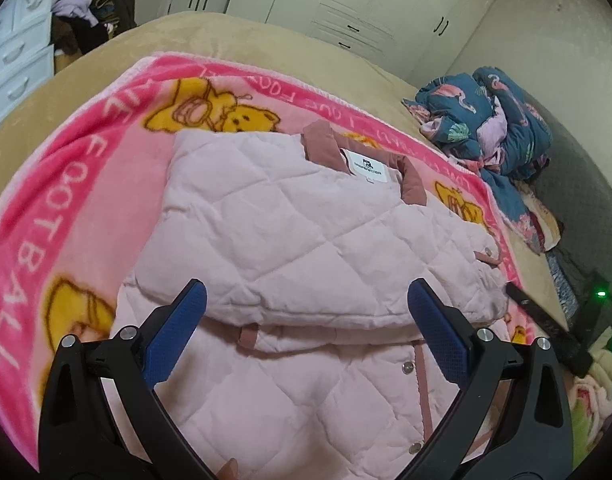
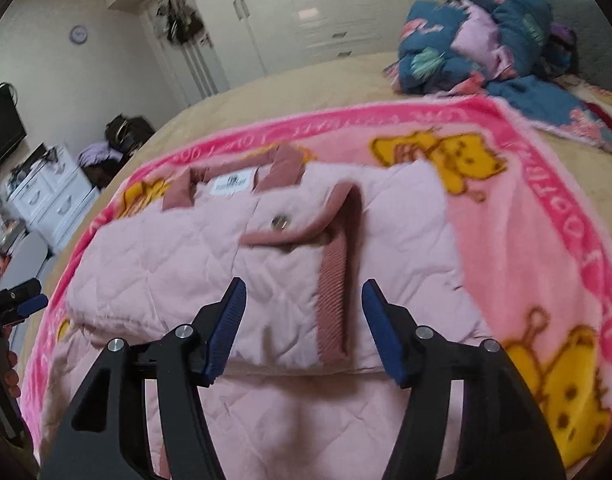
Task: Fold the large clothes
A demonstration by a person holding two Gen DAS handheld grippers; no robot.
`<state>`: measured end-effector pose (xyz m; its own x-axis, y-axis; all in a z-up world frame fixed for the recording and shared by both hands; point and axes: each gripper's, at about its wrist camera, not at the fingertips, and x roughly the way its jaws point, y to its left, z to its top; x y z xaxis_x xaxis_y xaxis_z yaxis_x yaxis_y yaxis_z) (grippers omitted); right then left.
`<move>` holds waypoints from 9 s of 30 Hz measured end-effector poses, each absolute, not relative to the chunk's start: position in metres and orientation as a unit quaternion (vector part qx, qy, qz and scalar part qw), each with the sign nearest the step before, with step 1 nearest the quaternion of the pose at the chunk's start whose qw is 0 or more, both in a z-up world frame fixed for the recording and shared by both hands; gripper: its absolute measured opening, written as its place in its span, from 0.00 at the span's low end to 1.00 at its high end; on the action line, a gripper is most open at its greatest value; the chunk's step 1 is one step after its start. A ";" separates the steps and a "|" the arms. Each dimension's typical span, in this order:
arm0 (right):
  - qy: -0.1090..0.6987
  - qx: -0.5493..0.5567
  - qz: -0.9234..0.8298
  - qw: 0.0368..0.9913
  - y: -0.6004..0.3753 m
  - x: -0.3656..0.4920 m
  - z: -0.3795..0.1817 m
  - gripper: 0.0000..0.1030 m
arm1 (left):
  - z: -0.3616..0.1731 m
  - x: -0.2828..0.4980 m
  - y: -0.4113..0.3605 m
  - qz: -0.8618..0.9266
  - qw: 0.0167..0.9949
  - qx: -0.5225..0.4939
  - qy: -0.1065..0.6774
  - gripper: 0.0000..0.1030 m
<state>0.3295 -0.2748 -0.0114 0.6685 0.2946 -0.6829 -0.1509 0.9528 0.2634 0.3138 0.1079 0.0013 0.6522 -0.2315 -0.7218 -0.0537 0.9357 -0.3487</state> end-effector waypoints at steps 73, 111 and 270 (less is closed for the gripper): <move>0.460 0.091 0.156 0.869 -0.202 0.316 -0.030 0.94 | -0.045 0.326 0.093 -0.045 0.873 -0.136 0.467 0.92; 0.389 0.087 0.180 0.899 -0.212 0.238 0.058 0.95 | 0.034 0.247 0.078 -0.068 0.896 -0.153 0.411 0.92; 0.544 0.139 0.159 0.812 -0.390 0.030 -0.078 0.58 | -0.061 0.039 0.113 -0.031 0.896 -0.044 0.440 0.14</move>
<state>0.0301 -0.3903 -0.0779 0.3578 0.4103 -0.8389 -0.1073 0.9104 0.3995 0.0391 0.1133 -0.0612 0.6110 -0.0951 -0.7859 0.0177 0.9942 -0.1065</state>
